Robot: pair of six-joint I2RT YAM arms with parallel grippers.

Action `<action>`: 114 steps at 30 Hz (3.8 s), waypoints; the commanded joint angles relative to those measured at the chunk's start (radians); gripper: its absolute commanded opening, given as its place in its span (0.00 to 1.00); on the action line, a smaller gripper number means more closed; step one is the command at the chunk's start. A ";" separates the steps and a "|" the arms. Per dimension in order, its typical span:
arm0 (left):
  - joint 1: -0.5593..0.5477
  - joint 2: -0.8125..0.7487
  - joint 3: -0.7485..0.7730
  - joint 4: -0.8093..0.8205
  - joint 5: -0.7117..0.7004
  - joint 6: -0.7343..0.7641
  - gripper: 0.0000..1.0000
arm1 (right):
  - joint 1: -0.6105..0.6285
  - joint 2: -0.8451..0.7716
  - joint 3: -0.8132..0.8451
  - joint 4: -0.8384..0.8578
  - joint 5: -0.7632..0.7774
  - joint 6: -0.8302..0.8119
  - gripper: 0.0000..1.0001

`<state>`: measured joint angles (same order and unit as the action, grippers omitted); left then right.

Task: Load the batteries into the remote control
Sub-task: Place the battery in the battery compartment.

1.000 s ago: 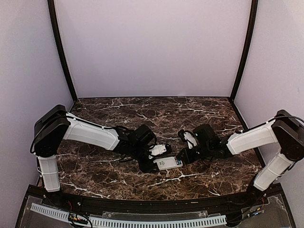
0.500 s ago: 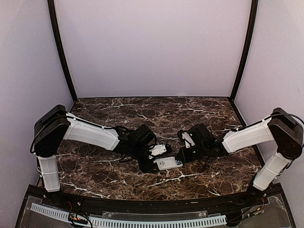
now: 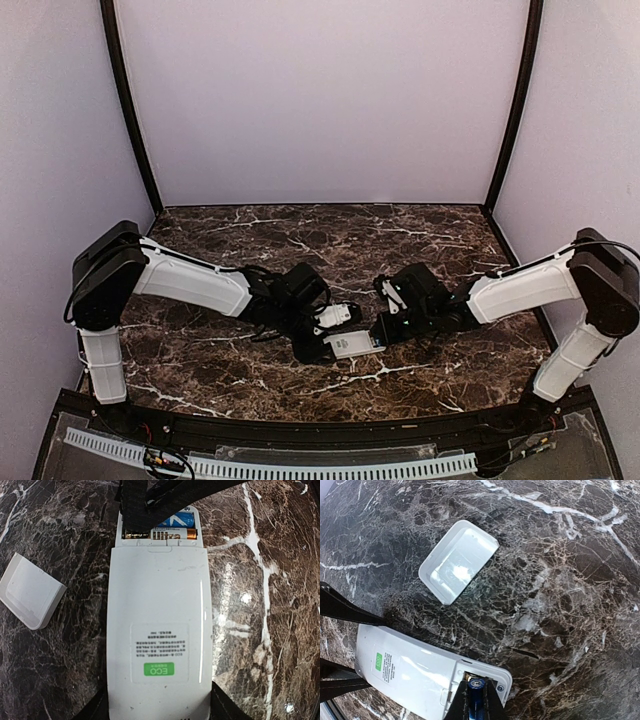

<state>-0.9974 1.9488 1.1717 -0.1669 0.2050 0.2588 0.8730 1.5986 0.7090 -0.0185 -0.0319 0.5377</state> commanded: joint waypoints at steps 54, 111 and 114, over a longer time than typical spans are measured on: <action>0.012 0.044 -0.044 -0.074 0.002 -0.024 0.55 | -0.025 0.233 0.462 -0.631 -0.054 -0.088 0.08; -0.020 0.119 0.030 -0.029 -0.078 -0.043 0.63 | 0.002 -0.064 -0.254 0.387 0.027 -0.102 0.00; -0.021 0.119 0.023 -0.030 -0.078 -0.049 0.50 | 0.011 -0.062 -0.270 0.387 0.029 -0.081 0.00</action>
<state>-1.0130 2.0159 1.2362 -0.0990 0.1528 0.2394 0.8677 1.5429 0.4767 0.3840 -0.0219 0.4408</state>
